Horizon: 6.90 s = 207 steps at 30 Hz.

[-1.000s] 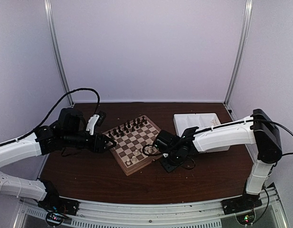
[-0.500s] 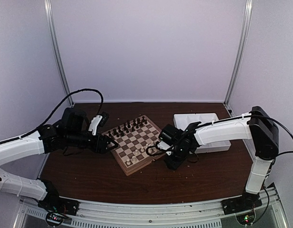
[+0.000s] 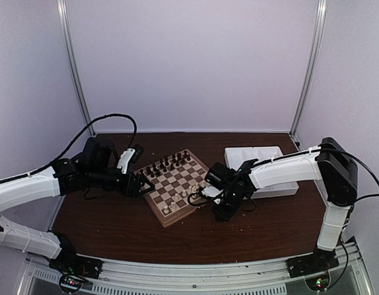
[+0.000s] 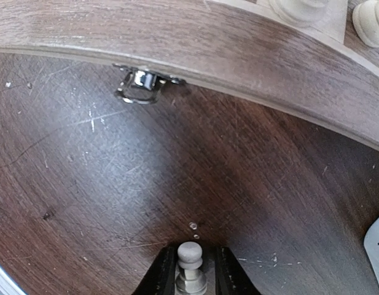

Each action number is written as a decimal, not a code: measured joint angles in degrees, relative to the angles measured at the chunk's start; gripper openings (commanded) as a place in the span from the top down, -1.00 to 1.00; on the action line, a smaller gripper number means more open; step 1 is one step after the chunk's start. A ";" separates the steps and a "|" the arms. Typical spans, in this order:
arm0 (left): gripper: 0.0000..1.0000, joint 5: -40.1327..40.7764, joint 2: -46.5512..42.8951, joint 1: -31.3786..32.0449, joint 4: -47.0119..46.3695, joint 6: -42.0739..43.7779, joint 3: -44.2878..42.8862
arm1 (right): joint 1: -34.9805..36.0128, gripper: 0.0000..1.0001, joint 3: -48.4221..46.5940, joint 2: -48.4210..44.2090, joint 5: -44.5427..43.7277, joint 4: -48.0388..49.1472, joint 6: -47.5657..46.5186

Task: Set up the chess pieces on the board
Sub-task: Pick up the chess piece at the center of the board, then place the chess piece on the chessboard.

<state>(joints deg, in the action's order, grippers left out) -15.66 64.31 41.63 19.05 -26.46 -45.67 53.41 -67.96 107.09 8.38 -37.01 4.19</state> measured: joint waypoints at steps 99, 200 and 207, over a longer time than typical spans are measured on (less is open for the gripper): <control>-0.23 -23.04 13.88 3.10 -22.71 -21.75 -0.70 | 2.25 0.70 7.23 -23.37 15.50 19.93 -5.75; 1.00 -22.36 22.14 7.32 -9.38 -12.98 -12.46 | 3.74 -0.04 4.04 -20.15 16.26 20.31 -8.02; 1.00 -5.20 19.78 7.34 9.09 -2.03 -19.17 | 3.74 -0.16 8.33 -25.64 10.93 23.47 -7.54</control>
<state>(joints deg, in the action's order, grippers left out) -20.86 84.09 48.97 28.14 -28.49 -64.84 57.14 -59.64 81.45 19.31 -13.54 -3.36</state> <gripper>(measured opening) 0.076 0.543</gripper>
